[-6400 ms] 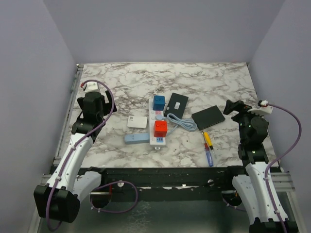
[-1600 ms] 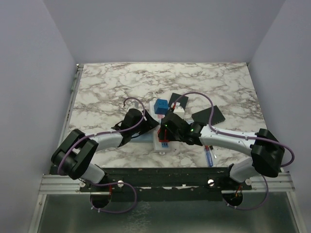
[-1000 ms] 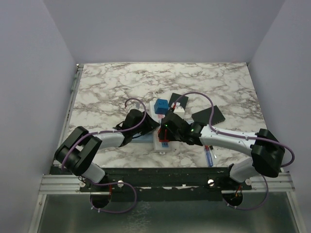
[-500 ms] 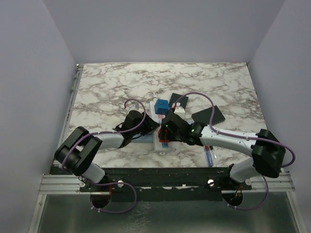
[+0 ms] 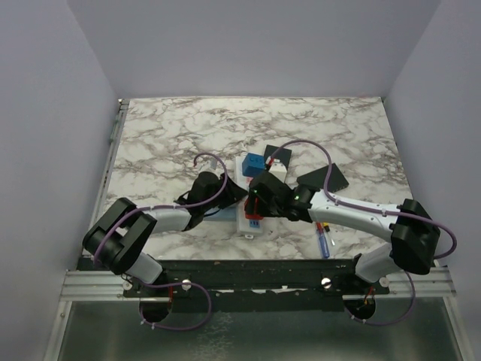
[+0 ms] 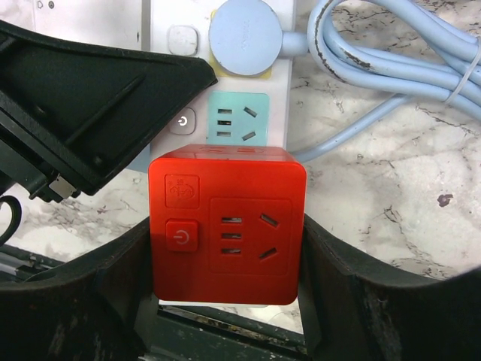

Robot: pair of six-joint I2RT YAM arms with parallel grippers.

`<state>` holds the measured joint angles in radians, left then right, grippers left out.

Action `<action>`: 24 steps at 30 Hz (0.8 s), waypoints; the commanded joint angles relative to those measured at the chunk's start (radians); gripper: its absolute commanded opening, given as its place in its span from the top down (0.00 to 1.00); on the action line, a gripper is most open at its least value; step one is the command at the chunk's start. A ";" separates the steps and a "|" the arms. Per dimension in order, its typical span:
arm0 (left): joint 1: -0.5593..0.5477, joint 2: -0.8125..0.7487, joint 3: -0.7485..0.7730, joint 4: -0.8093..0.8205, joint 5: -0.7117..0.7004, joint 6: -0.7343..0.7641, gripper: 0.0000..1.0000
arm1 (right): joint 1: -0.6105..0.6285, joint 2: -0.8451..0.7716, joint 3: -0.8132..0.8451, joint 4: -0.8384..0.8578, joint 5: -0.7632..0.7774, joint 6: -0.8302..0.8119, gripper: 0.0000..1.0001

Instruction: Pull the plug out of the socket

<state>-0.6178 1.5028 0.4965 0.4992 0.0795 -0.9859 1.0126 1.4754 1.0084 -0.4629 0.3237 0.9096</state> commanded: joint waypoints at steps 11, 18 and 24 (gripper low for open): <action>-0.008 -0.071 -0.087 -0.030 -0.117 0.243 1.00 | -0.042 0.010 0.054 0.064 -0.035 -0.001 1.00; -0.008 -0.096 -0.115 -0.005 -0.138 0.268 1.00 | -0.053 0.026 0.033 0.093 -0.061 0.007 1.00; -0.008 -0.127 -0.139 -0.002 -0.167 0.308 1.00 | -0.080 0.048 0.024 0.123 -0.080 0.007 1.00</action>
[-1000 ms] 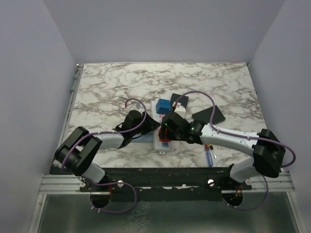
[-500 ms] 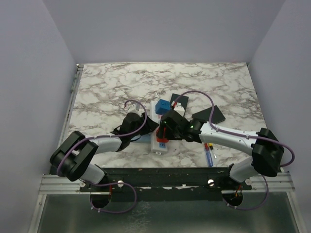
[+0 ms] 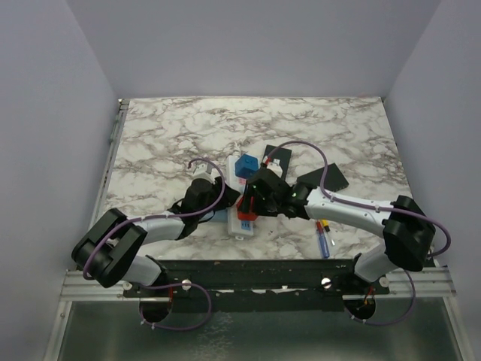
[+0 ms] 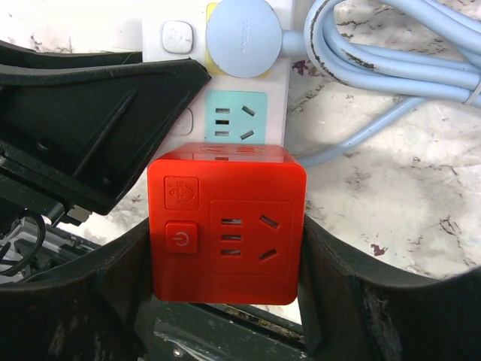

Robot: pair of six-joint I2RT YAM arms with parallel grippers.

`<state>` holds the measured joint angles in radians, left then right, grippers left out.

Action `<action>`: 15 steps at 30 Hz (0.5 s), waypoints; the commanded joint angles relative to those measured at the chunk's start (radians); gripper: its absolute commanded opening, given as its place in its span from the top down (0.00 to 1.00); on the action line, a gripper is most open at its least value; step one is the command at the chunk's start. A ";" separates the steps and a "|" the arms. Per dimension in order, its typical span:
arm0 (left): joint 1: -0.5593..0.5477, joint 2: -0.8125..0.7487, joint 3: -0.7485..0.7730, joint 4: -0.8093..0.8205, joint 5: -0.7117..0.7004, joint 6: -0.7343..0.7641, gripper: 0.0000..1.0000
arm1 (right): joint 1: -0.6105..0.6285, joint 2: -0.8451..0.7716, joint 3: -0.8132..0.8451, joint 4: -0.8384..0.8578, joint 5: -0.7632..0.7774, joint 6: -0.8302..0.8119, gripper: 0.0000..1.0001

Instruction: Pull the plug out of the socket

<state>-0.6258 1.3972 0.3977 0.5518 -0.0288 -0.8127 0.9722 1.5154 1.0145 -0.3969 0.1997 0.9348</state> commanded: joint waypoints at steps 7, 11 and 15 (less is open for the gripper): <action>-0.001 0.005 -0.033 -0.060 -0.070 0.056 1.00 | -0.040 0.012 0.023 0.048 0.043 -0.020 1.00; 0.000 0.027 -0.021 -0.085 -0.090 -0.038 1.00 | -0.039 -0.010 -0.058 0.116 0.046 -0.015 1.00; 0.001 0.049 -0.012 -0.095 -0.118 -0.076 1.00 | -0.031 -0.014 -0.096 0.140 0.062 0.000 1.00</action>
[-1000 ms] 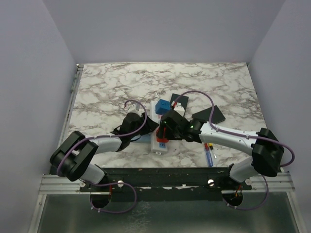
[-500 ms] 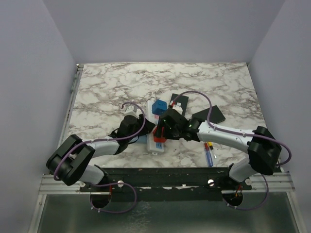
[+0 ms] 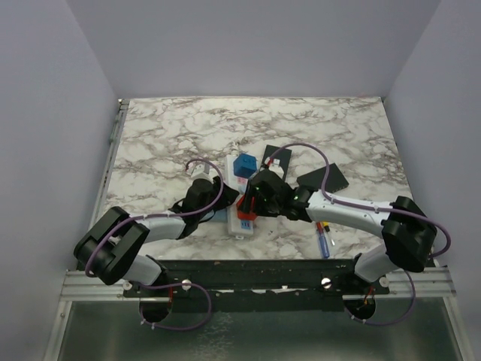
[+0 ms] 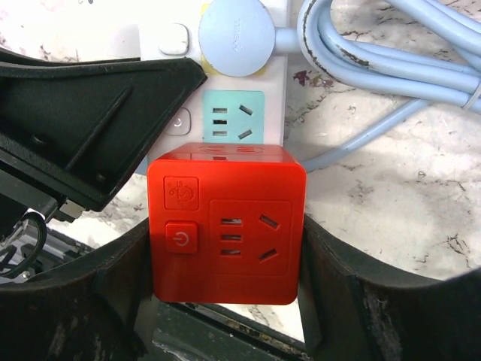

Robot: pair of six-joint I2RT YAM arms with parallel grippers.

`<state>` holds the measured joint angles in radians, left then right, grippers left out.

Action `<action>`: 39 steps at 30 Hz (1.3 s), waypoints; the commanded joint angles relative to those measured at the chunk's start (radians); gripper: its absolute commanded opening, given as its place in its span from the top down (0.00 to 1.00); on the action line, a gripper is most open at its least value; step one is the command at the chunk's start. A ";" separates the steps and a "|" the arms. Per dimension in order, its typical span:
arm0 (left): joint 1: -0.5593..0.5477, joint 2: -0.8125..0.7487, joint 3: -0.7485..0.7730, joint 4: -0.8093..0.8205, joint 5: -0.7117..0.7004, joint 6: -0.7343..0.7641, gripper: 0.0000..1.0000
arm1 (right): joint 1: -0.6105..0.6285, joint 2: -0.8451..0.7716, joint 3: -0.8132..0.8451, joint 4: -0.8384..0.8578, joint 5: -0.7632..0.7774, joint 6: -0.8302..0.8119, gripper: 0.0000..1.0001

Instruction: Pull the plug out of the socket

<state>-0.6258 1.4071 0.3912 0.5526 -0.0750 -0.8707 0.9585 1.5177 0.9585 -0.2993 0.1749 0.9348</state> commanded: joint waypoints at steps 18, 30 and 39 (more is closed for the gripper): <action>0.003 0.014 -0.006 -0.150 -0.152 0.123 1.00 | -0.004 -0.101 -0.021 0.029 0.173 -0.009 1.00; 0.004 0.019 -0.004 -0.166 -0.149 0.111 1.00 | -0.004 -0.237 0.030 -0.065 0.244 -0.032 1.00; 0.003 -0.079 0.025 -0.183 -0.062 0.057 1.00 | -0.011 -0.283 0.076 -0.204 0.370 -0.110 1.00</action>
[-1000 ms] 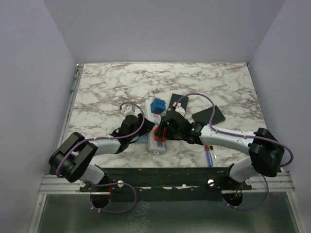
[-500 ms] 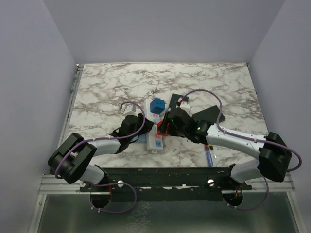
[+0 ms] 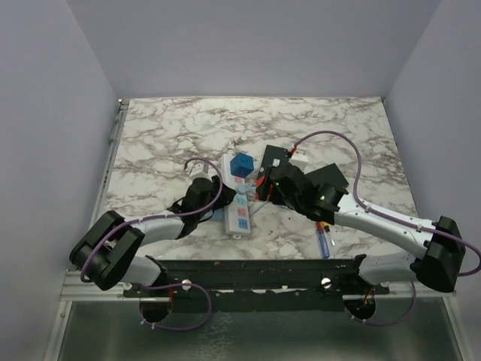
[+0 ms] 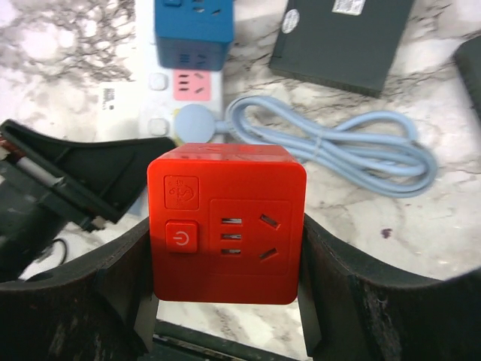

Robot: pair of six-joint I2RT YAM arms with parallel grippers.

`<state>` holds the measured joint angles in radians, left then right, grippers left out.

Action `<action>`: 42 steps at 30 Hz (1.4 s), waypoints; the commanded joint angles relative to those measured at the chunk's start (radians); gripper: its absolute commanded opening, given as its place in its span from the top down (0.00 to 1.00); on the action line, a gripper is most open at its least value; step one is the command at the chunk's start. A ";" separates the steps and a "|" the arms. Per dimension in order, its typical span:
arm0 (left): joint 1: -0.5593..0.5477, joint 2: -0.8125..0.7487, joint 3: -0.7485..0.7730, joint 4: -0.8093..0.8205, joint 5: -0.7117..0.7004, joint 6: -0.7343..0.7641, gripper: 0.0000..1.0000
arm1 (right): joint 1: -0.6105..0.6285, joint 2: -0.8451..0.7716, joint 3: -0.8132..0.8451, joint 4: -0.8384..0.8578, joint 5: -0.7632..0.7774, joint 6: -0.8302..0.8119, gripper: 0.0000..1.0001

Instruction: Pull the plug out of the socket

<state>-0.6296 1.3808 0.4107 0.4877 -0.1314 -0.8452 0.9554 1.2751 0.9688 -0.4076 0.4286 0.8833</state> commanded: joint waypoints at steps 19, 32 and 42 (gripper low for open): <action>0.021 -0.112 0.034 -0.192 0.036 0.079 1.00 | -0.535 0.068 0.138 0.014 -0.037 -0.436 1.00; 0.024 -0.170 -0.023 -0.176 0.029 0.026 1.00 | -0.628 0.420 0.328 0.069 -0.074 -0.505 1.00; 0.025 -0.172 -0.027 -0.177 0.033 0.019 1.00 | -0.674 0.499 0.311 0.064 -0.146 -0.472 1.00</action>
<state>-0.6106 1.2285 0.3962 0.3050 -0.1028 -0.8299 0.3180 1.7687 1.2911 -0.3676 0.3336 0.4007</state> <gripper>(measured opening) 0.437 0.661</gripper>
